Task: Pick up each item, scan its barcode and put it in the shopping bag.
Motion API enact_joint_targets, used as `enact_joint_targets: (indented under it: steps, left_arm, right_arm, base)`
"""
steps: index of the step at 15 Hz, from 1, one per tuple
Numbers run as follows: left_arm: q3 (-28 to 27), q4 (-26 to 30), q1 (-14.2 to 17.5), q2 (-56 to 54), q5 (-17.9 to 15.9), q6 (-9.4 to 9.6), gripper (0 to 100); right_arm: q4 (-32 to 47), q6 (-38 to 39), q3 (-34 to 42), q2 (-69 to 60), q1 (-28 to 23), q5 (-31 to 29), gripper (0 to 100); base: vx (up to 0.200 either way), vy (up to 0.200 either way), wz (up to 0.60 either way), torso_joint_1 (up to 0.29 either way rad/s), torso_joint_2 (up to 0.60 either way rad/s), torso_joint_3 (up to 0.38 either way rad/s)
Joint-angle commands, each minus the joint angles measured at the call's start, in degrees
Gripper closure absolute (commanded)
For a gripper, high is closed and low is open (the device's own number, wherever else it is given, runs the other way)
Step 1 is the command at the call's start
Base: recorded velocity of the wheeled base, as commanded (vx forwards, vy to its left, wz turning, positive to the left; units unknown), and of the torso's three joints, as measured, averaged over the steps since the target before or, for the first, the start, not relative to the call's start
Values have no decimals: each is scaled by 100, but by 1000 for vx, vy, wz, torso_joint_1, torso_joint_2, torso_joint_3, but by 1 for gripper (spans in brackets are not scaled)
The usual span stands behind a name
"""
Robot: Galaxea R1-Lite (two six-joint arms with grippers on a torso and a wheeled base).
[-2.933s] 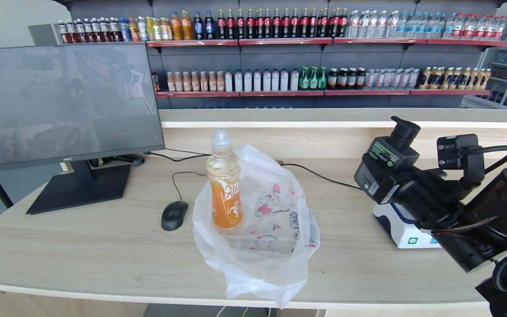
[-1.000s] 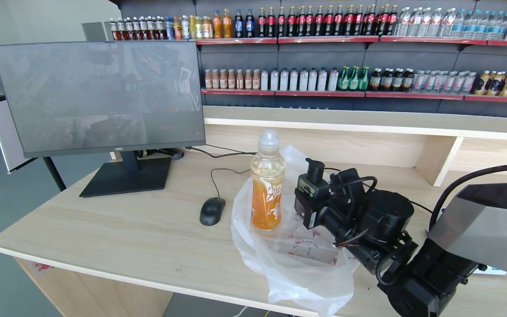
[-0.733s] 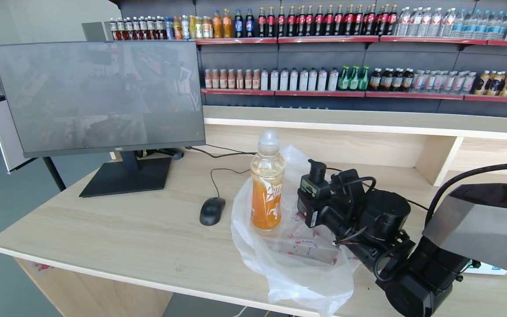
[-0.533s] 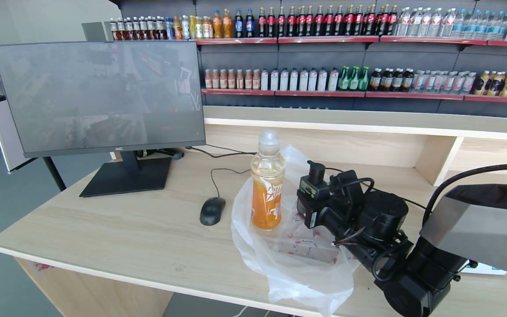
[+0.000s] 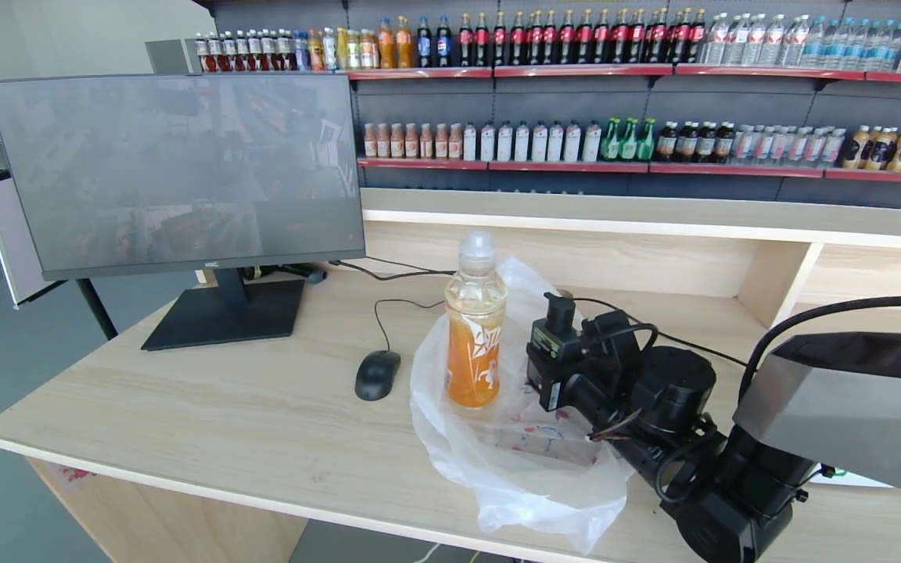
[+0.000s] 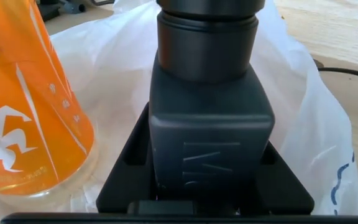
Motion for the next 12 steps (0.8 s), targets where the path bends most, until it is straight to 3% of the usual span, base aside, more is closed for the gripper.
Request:
enact_joint_targets:
  steps: [1,7,8,12]
  left_arm:
    - [-1,-1,0,-2,0,-2,100]
    - [-1,-1,0,-2,0,-2,100]
    - [-1,-1,0,-2,0,-2,100]
    - [7,-10,0,-2,0,-2,100]
  right_arm:
    - [30,5,-6,81,66,1,100]
    - [30,110,91,98,109,1,100]
    - [30,110,108,81,83,1,0]
    - [30,110,117,-69,74,1,0]
  base:
    - [0,0,0,0,0,0]
    - [0,0,0,0,0,0]
    - [0,0,0,0,0,0]
    - [0,0,0,0,0,0]
